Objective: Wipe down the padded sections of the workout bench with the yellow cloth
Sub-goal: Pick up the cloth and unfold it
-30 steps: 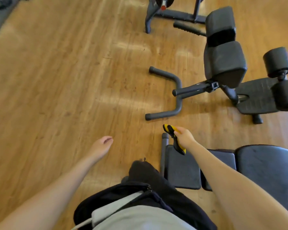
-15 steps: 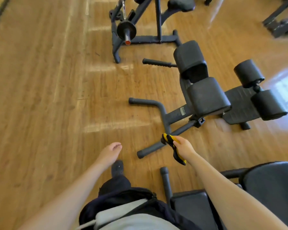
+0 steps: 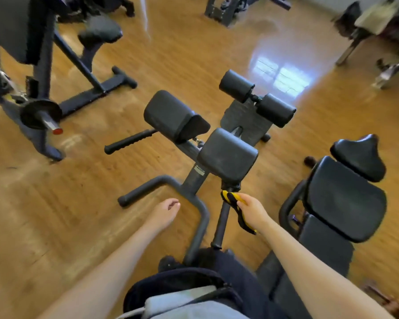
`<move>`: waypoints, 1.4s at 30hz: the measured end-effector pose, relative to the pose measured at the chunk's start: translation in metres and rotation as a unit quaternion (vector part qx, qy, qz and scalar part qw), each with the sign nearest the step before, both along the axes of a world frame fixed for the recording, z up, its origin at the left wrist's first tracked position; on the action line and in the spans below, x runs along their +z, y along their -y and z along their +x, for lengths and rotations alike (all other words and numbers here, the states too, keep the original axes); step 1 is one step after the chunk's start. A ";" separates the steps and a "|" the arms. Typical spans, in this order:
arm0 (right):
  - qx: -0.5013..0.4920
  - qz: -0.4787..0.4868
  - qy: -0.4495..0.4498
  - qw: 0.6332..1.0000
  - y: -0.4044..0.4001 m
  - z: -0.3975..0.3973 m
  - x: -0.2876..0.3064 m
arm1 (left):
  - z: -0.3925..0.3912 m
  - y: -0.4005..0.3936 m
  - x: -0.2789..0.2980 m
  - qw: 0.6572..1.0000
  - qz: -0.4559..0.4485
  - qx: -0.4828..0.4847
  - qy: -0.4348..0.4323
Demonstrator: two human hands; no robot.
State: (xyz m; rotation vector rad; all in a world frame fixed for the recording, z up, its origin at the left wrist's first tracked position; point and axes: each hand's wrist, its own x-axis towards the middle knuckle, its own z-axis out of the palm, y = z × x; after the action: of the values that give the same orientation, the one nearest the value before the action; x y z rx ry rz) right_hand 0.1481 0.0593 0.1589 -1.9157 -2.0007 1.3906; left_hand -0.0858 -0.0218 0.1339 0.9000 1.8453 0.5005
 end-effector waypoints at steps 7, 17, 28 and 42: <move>-0.094 -0.008 -0.117 0.989 -0.051 -0.013 0.027 | 0.012 -0.086 0.027 0.994 0.054 -0.009 0.090; -0.091 0.023 -0.145 0.985 -0.082 -0.049 0.055 | 0.035 -0.163 0.060 0.974 0.140 -0.036 0.176; -0.375 -0.007 -0.295 0.879 -0.095 -0.035 0.081 | 0.009 -0.189 0.092 0.968 0.146 -0.157 0.130; -0.179 0.043 -0.172 0.968 -0.105 -0.039 0.122 | 0.020 -0.202 0.120 0.893 0.155 -0.374 0.195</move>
State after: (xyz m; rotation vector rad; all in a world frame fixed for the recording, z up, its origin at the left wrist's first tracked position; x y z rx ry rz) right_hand 0.1088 0.1643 0.2811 -1.7393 -1.4516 1.3941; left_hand -0.0660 0.1804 0.2544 1.5057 0.9527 0.4396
